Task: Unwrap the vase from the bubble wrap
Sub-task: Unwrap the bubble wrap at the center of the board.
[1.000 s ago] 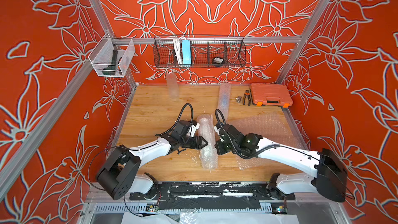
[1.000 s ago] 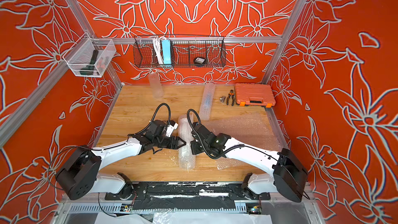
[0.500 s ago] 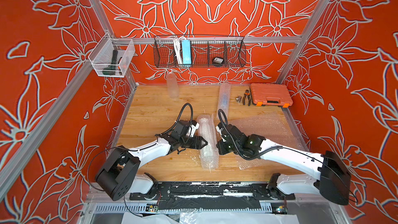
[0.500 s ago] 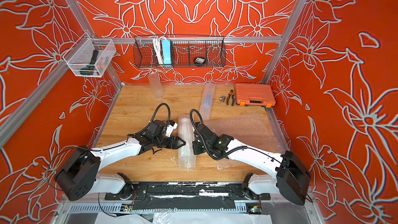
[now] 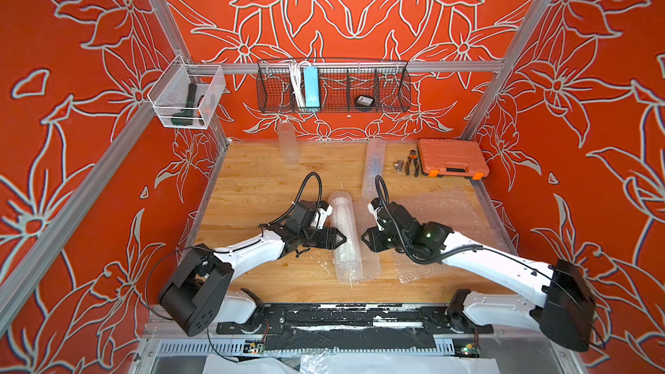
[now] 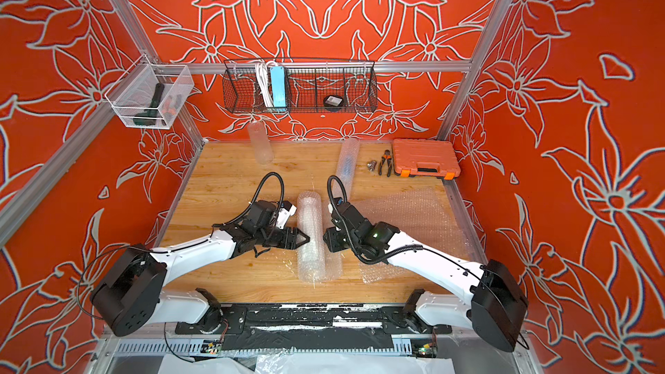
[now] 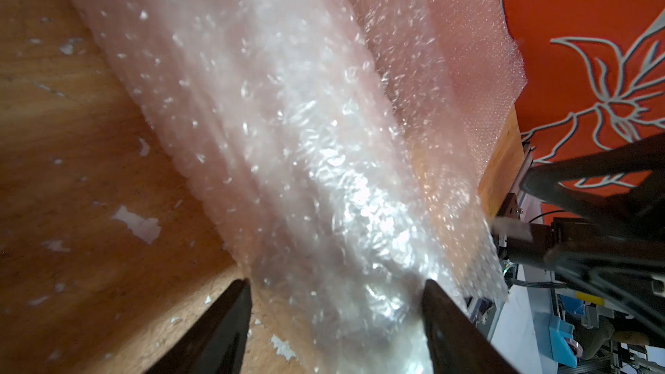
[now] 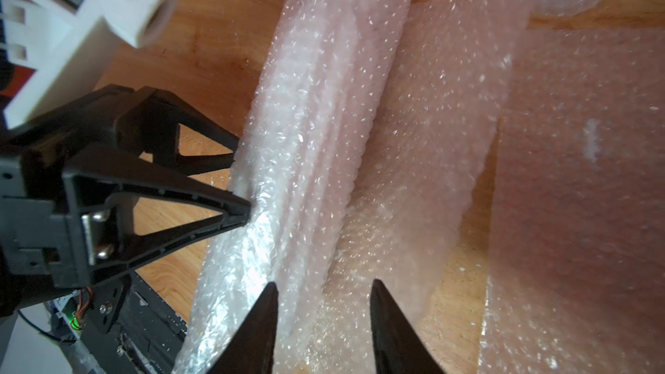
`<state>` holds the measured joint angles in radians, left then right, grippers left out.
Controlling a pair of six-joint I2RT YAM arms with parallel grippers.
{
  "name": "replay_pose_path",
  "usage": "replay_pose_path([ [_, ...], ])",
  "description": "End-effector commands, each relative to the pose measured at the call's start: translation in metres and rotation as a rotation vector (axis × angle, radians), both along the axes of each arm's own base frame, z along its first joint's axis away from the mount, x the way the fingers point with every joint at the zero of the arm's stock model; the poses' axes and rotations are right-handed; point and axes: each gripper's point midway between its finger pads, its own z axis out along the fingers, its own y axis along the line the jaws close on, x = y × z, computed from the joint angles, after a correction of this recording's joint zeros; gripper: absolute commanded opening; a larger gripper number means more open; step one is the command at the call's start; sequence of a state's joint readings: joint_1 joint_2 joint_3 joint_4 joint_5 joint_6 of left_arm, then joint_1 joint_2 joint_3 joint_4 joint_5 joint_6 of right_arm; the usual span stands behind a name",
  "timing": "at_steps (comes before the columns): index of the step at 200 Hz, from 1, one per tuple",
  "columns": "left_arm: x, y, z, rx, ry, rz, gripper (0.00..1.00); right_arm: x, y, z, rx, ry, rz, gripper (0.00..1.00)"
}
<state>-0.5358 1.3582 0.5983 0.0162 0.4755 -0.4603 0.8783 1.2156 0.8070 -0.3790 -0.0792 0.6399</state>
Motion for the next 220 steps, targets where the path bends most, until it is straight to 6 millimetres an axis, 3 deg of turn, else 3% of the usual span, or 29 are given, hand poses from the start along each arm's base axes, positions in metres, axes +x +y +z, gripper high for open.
replay_pose_path([
  [1,-0.009,0.023,-0.028,0.126,0.06,0.041,0.71,0.008,-0.003,0.004,-0.026,0.004,-0.004,0.49],
  [39,-0.009,0.023,-0.028,0.126,0.06,0.042,0.71,0.024,-0.025,-0.003,-0.067,0.012,-0.066,0.52],
  [84,-0.009,0.023,-0.027,0.123,0.058,0.039,0.71,0.033,-0.045,-0.033,-0.076,0.095,-0.083,0.5],
  [151,-0.005,0.027,-0.022,0.138,0.034,0.064,0.72,0.03,-0.015,-0.069,-0.013,0.211,0.023,0.24],
  [183,-0.001,0.036,-0.019,0.168,0.01,0.11,0.72,0.031,-0.016,-0.094,-0.055,0.263,0.004,0.19],
  [220,0.005,0.055,-0.016,0.229,-0.026,0.207,0.74,0.029,-0.025,-0.108,-0.107,0.286,-0.024,0.17],
])
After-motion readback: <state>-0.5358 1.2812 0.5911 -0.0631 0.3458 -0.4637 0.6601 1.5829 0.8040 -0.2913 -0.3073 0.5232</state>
